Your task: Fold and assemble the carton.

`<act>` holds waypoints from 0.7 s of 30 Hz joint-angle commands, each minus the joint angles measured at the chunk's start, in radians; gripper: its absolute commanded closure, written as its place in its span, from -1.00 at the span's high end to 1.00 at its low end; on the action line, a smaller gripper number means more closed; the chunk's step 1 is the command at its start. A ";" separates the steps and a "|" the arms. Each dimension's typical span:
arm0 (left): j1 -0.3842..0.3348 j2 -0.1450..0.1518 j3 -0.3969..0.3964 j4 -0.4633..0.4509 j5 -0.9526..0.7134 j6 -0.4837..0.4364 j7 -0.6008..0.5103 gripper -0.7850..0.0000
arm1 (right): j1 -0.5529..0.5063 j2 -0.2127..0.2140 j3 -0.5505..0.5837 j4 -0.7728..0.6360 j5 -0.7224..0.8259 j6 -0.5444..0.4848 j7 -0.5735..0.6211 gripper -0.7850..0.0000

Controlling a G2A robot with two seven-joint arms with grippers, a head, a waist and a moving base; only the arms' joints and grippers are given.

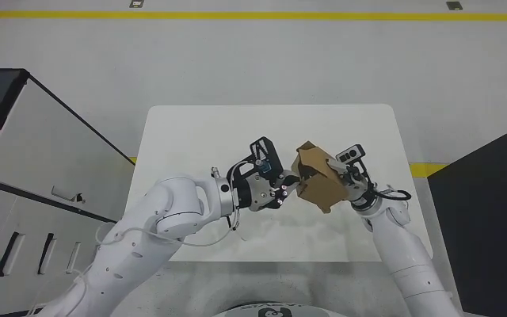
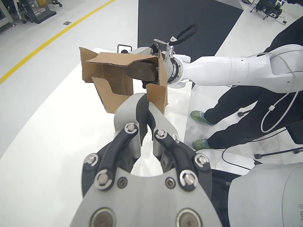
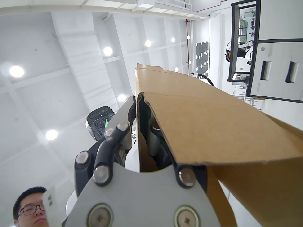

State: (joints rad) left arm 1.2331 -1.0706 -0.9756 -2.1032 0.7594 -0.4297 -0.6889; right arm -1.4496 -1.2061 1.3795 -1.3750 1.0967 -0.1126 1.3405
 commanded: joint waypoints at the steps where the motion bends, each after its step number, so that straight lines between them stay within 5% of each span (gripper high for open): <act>1: -0.001 0.000 0.002 0.000 0.001 0.000 -0.002 -1.00 | 0.000 0.000 0.000 -0.001 -0.002 0.000 0.005 -1.00; 21: -0.008 0.000 0.014 0.009 -0.022 -0.032 -0.020 -1.00 | -0.007 -0.001 -0.002 -0.007 -0.015 -0.014 -0.017 -1.00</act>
State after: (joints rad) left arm 1.2253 -1.0708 -0.9623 -2.0949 0.7384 -0.4605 -0.7079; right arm -1.4568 -1.2074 1.3781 -1.3825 1.0815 -0.1265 1.3228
